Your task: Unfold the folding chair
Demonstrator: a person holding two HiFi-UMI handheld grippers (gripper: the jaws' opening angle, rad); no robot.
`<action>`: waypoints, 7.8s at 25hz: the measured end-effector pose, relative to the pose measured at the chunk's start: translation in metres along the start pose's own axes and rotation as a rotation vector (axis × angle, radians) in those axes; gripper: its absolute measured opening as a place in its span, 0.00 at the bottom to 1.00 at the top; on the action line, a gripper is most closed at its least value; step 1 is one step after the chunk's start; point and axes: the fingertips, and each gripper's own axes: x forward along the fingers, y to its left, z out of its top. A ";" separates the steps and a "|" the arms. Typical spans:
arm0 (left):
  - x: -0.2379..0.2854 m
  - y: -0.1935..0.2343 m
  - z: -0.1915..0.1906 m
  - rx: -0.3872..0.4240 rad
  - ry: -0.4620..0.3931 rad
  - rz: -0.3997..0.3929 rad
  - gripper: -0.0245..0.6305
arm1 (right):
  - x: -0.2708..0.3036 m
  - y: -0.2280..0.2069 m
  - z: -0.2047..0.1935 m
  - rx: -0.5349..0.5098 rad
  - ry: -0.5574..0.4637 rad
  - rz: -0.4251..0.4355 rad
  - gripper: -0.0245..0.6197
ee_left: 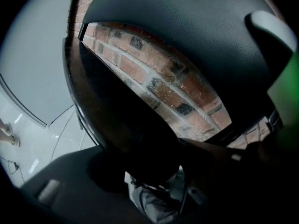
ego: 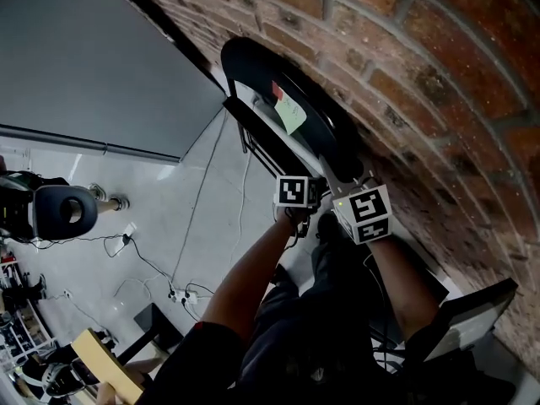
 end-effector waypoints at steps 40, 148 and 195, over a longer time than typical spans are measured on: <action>-0.035 0.052 -0.065 -0.123 0.002 -0.037 0.53 | 0.009 0.007 -0.013 0.031 0.015 0.014 0.19; -0.075 0.185 -0.221 -0.562 0.020 -0.175 0.48 | 0.045 -0.003 -0.055 0.273 0.217 0.116 0.21; -0.055 0.272 -0.328 -0.833 -0.116 -0.169 0.60 | 0.062 0.040 -0.115 0.512 0.433 0.183 0.21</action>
